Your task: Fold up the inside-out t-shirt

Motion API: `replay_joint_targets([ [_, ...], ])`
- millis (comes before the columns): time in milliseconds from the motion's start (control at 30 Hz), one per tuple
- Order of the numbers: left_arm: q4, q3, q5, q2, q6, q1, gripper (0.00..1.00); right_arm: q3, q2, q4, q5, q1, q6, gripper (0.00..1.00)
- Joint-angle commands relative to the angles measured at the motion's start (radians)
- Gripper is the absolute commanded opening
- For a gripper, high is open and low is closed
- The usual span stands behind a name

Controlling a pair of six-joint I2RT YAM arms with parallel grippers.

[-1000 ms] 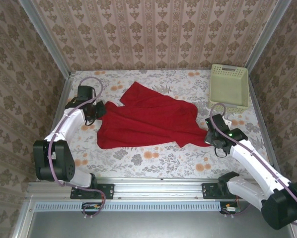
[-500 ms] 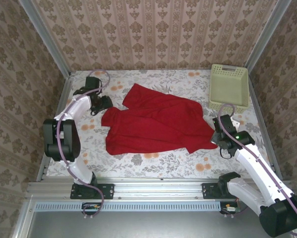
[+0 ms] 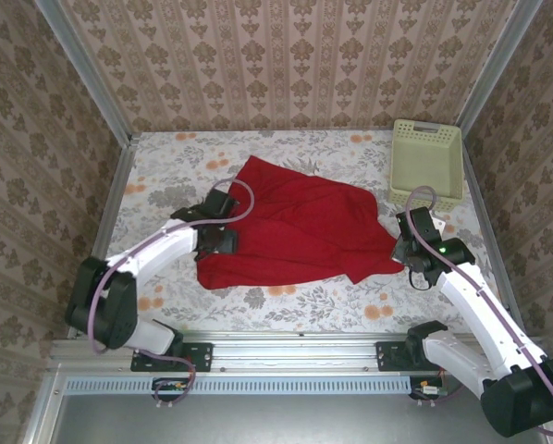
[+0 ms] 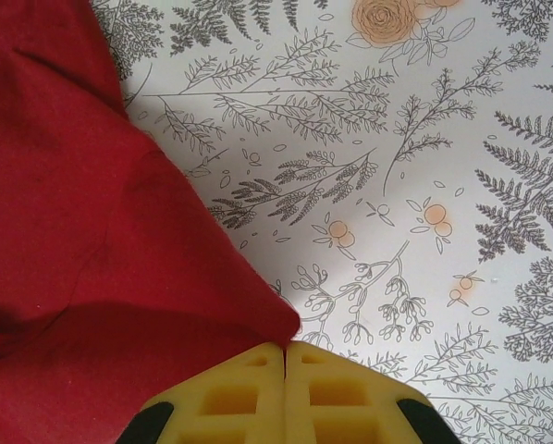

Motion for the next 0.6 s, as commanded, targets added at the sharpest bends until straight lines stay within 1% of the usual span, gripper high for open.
replay_joint_targets([
  [0, -0.036, 0.016, -0.123, 0.044, -0.022, -0.001, 0.66, 0.028, -0.012, -0.008, 0.000, -0.008, -0.019, 0.00],
  [67, -0.033, 0.020, -0.153, 0.074, -0.025, 0.011, 0.66, 0.027, -0.015, -0.010, 0.001, -0.010, -0.021, 0.00],
  [167, -0.021, 0.019, -0.165, 0.109, -0.027, 0.040, 0.61, 0.024, -0.025, -0.013, 0.003, -0.014, -0.022, 0.00],
  [267, -0.022, 0.021, -0.176, 0.130, -0.025, 0.063, 0.52, 0.023, -0.033, -0.021, 0.008, -0.025, -0.026, 0.00],
  [400, -0.019, 0.022, -0.187, 0.133, -0.023, 0.066, 0.37, 0.021, -0.038, -0.023, 0.000, -0.047, -0.035, 0.00],
  [467, -0.030, 0.029, -0.208, 0.131, -0.028, 0.066, 0.32, 0.021, -0.037, -0.022, -0.006, -0.052, -0.038, 0.00],
  [500, -0.037, 0.032, -0.219, 0.131, -0.030, 0.091, 0.31, 0.020, -0.035, -0.021, -0.007, -0.053, -0.038, 0.00],
  [567, -0.035, 0.030, -0.218, 0.126, -0.032, 0.105, 0.26, 0.021, -0.034, -0.020, -0.008, -0.056, -0.038, 0.00],
])
